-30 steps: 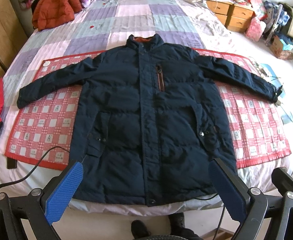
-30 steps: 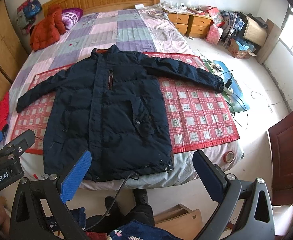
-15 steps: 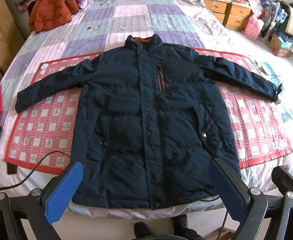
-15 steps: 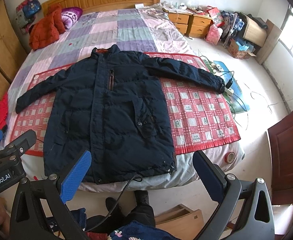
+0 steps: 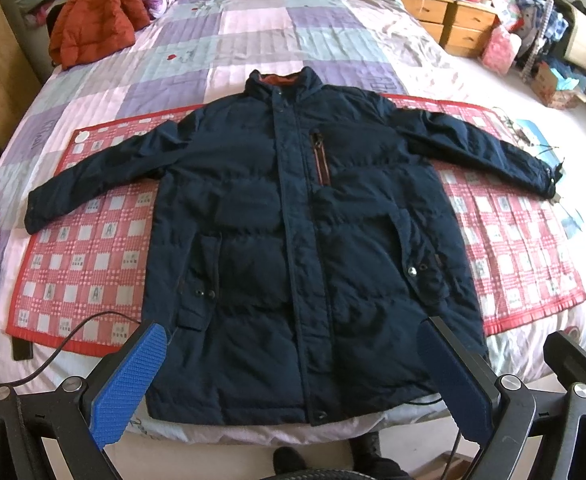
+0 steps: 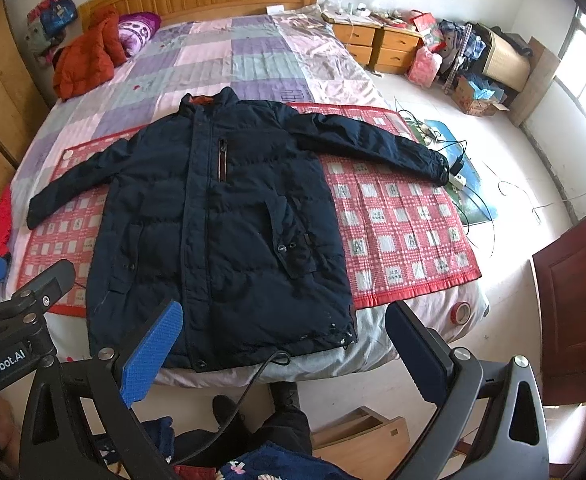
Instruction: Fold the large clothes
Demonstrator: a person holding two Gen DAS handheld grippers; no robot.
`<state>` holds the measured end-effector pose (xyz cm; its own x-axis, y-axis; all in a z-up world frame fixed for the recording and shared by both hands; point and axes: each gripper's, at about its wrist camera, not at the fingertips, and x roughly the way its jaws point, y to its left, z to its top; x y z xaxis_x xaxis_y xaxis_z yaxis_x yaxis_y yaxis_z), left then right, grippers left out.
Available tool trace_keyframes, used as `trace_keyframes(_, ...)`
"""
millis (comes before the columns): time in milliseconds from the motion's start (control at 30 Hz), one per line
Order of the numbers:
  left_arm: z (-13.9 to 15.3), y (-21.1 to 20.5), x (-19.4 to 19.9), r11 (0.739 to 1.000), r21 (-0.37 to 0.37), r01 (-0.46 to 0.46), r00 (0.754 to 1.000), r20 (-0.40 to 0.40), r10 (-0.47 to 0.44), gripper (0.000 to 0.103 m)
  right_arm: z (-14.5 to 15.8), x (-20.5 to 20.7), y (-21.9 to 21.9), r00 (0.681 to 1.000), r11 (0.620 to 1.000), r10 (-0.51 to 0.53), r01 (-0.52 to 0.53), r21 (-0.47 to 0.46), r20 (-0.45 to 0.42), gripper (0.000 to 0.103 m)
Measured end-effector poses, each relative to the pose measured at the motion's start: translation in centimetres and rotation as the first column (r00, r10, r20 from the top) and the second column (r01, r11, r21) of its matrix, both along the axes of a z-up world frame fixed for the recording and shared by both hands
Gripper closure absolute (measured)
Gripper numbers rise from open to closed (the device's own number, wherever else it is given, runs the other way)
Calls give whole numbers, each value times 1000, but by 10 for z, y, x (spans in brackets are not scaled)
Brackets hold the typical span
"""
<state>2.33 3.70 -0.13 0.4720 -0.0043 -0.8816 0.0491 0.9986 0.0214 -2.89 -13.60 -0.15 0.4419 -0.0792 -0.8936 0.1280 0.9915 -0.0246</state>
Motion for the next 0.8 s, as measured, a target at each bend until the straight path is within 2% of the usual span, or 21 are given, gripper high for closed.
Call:
trace_keyframes(300, -13, 4, 11, 1000, 7, 5, 1000, 0, -5, 0, -15, 12, 3, 1000, 1000, -3, 3, 0, -12, 0)
trace_keyframes(367, -25, 7, 17, 1000, 9, -2, 1000, -7, 2, 0, -21, 18, 5, 1000, 1000, 5, -5, -4, -10, 0)
trace_keyframes(600, -78, 11, 49, 997, 42, -59, 996, -70, 62, 0, -72, 60, -7, 997, 998, 62, -62, 5, -53, 0)
trace_keyframes(800, -111, 3, 74, 993, 35, -111, 993, -37, 112, 0, -118, 109, -17, 987, 989, 146, -144, 33, -64, 0)
